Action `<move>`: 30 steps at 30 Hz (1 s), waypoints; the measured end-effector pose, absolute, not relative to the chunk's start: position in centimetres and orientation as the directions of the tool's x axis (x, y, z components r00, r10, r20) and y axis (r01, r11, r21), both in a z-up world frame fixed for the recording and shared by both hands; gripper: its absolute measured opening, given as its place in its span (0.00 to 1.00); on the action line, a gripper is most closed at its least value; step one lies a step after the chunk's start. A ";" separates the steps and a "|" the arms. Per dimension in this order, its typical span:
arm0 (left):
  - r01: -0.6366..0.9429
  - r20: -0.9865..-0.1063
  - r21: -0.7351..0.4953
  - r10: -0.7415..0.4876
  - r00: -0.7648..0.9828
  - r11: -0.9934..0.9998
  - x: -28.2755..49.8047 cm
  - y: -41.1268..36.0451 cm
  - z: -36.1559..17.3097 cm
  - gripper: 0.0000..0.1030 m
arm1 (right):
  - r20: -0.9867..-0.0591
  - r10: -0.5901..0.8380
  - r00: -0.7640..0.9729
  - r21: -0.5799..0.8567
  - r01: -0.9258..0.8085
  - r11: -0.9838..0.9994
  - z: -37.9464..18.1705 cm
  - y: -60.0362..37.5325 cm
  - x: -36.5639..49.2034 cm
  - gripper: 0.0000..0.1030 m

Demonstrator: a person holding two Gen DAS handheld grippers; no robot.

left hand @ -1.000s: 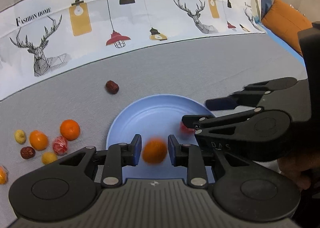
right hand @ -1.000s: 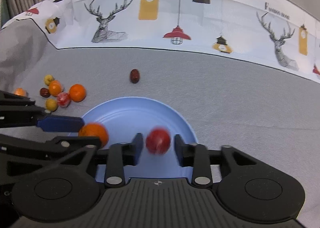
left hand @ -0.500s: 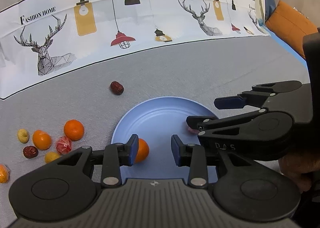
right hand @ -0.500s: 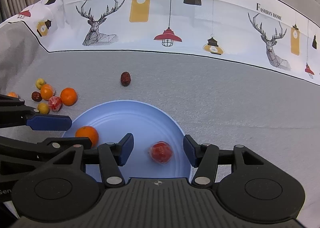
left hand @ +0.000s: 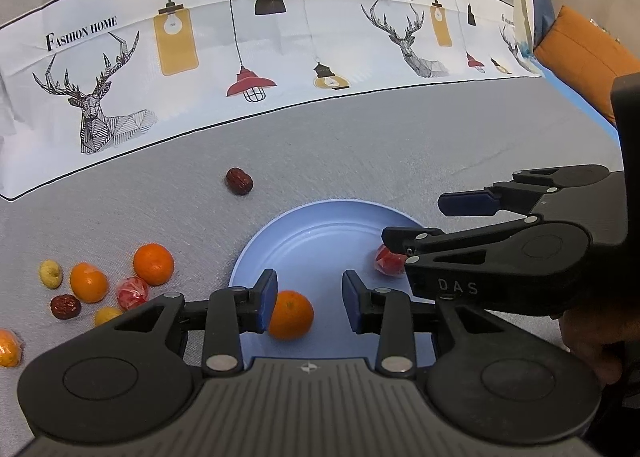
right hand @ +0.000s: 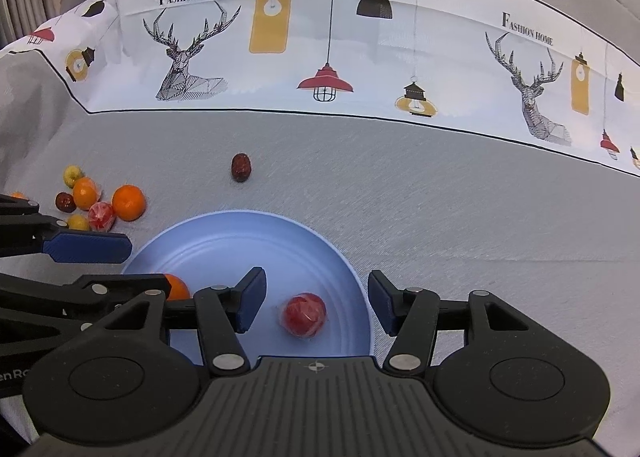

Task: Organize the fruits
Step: 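Open both grippers to release the apple and orange onto the plate, then move the right gripper to the lone red date while the left returns to fruits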

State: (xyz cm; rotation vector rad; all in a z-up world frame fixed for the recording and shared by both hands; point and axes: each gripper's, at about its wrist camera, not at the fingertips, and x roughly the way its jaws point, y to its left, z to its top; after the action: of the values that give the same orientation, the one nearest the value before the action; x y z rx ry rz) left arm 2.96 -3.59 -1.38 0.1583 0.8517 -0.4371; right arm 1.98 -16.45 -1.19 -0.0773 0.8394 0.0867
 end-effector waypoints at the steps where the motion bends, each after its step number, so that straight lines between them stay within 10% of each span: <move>1: 0.433 -0.756 -0.038 -0.309 0.577 0.901 3.0 -3.6 -1.4 0.38 | -0.745 0.046 0.665 -0.034 -0.107 0.994 -1.2 -16.5 2.1 0.57; 16: 0.426 -0.749 -0.039 -0.309 0.587 0.904 2.9 -3.4 -0.9 0.38 | -0.734 0.044 0.677 -0.031 -0.099 0.995 -1.0 -16.8 2.0 0.57; 30: 0.419 -0.737 -0.042 -0.312 0.600 0.907 2.8 -3.2 -0.1 0.17 | -0.709 0.046 0.704 -0.019 -0.085 0.996 -0.4 -16.8 2.2 0.57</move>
State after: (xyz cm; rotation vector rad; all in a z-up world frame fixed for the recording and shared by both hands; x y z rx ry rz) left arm 2.79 -3.18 -0.11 0.1401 0.8250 -0.4249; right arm 2.21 -16.77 -0.44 -0.0520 0.7863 0.0732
